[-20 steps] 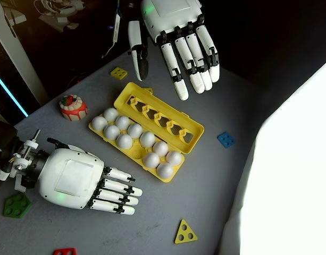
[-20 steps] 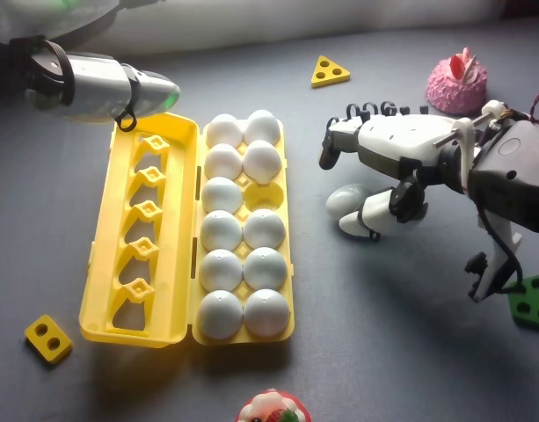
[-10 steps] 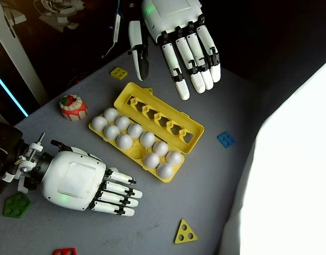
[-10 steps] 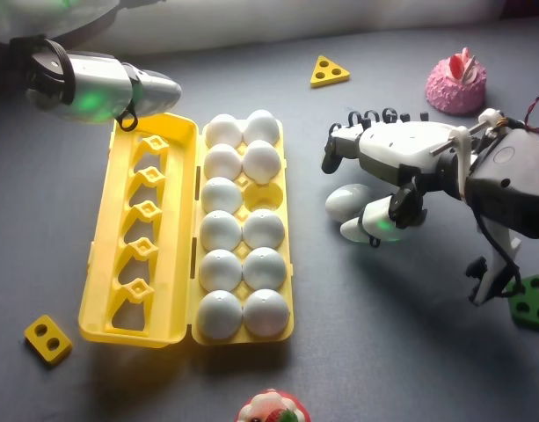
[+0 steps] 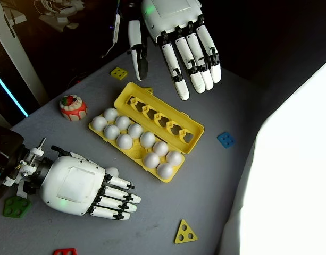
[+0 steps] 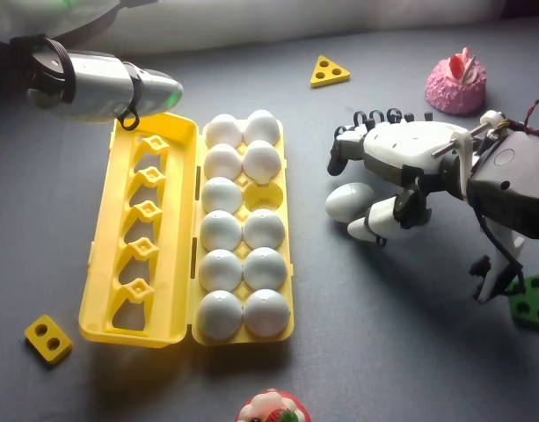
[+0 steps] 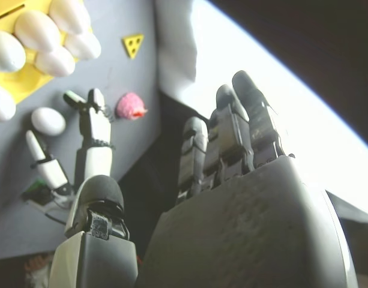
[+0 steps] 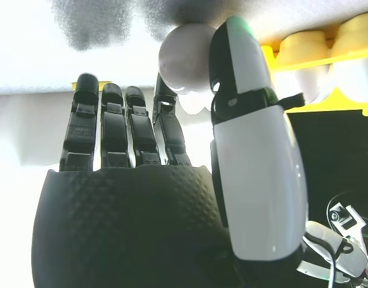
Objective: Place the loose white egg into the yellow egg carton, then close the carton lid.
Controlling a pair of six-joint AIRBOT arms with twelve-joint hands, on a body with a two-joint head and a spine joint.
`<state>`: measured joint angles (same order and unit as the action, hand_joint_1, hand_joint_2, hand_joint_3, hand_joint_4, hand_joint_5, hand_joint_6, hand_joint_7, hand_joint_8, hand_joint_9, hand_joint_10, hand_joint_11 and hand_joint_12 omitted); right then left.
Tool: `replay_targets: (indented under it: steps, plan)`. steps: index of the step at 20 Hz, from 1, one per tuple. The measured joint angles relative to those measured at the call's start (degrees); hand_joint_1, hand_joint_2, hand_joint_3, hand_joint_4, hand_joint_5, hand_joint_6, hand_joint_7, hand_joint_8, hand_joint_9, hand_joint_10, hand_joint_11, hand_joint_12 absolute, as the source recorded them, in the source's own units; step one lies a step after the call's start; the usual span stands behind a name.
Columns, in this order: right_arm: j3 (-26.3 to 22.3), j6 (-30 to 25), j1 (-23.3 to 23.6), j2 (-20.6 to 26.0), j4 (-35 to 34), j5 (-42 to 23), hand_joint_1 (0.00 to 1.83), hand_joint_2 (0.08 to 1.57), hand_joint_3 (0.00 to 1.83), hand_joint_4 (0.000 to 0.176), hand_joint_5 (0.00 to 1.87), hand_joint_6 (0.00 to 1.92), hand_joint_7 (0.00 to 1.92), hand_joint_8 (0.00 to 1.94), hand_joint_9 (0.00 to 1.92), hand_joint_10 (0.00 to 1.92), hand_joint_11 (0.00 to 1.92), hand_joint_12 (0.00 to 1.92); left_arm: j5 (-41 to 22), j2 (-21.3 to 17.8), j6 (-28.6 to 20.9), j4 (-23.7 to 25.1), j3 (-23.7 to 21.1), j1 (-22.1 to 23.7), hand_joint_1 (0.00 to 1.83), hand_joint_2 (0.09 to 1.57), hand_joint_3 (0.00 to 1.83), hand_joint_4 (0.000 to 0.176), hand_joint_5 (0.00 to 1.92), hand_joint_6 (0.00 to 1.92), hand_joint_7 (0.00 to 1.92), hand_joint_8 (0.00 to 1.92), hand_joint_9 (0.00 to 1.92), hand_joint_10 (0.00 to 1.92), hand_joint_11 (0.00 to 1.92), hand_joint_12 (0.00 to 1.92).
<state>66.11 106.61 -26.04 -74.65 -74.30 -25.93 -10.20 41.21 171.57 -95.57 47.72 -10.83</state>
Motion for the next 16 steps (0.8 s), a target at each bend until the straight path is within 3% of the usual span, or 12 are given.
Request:
replay_targets:
  steps: [5,6,8,10,12,13,14,15,16]
  plan:
    - [0.0,0.0,0.0,-0.2,0.1,0.1,1.06,1.07,0.0,0.0,0.33,0.75,0.06,0.0,0.05,0.05,0.0,0.51,0.0,0.0,0.0,0.0,0.0,-0.1,0.16,1.26,0.0,0.048,0.1,0.0,0.09,0.01,0.2,0.01,0.0,0.66]
    - [0.0,0.0,0.0,-0.2,0.2,0.1,1.07,1.07,0.0,0.0,0.36,0.73,0.09,0.0,0.04,0.06,0.0,0.43,0.0,0.0,0.0,0.0,0.0,-0.1,0.16,1.27,0.0,0.041,0.11,0.0,0.11,0.01,0.21,0.01,0.0,0.66]
    - [0.0,0.0,0.0,-0.2,0.2,0.0,1.06,1.07,0.0,0.0,0.39,0.71,0.1,0.0,0.05,0.06,0.0,0.51,0.0,0.0,0.0,0.0,0.0,-0.1,0.19,1.26,0.0,0.041,0.11,0.0,0.12,0.01,0.22,0.01,0.0,0.66]
    - [0.0,-0.9,0.0,-0.2,1.1,0.1,1.07,1.11,0.01,0.0,0.52,0.61,0.12,0.0,0.03,0.06,0.0,0.24,0.1,0.0,0.0,0.0,0.0,-0.4,0.18,1.26,0.0,0.042,0.15,0.01,0.14,0.0,0.24,0.01,0.0,0.72]
    - [0.0,-2.4,0.0,-0.2,2.8,0.1,1.07,1.11,0.0,0.0,0.57,0.6,0.16,0.0,0.05,0.07,0.0,0.25,0.1,0.0,0.0,0.0,0.0,-0.8,0.17,1.26,0.0,0.045,0.15,0.01,0.16,0.01,0.24,0.01,0.0,0.73]
    - [0.0,-2.4,0.0,-0.2,3.0,0.1,1.06,1.11,0.0,0.0,0.63,0.58,0.23,0.01,0.09,0.09,0.0,0.38,0.1,0.0,0.0,0.0,0.0,-0.9,0.14,1.26,0.0,0.045,0.13,0.0,0.14,0.0,0.23,0.01,0.0,0.73]
    - [0.0,-2.4,0.0,-0.2,2.9,0.1,1.06,1.11,0.0,0.0,0.63,0.58,0.23,0.01,0.09,0.09,0.0,0.38,0.1,0.0,0.0,0.0,0.0,-0.8,0.14,1.26,0.0,0.045,0.13,0.0,0.14,0.0,0.23,0.01,0.0,0.73]
    - [0.0,-2.4,0.0,-0.3,2.9,0.2,1.12,1.16,0.0,0.0,0.83,1.02,0.38,0.03,0.17,0.13,0.0,0.69,0.0,0.0,0.0,0.0,0.1,-0.8,0.16,1.26,0.0,0.041,0.13,0.01,0.15,0.01,0.23,0.01,0.0,0.73]
    - [0.0,-2.5,0.0,-0.3,3.0,0.2,1.13,1.16,0.0,0.0,0.86,1.13,0.45,0.03,0.21,0.15,0.0,0.85,-0.3,0.0,0.0,0.0,0.1,-0.8,0.14,1.27,0.0,0.04,0.13,0.0,0.15,0.01,0.23,0.01,0.0,0.73]
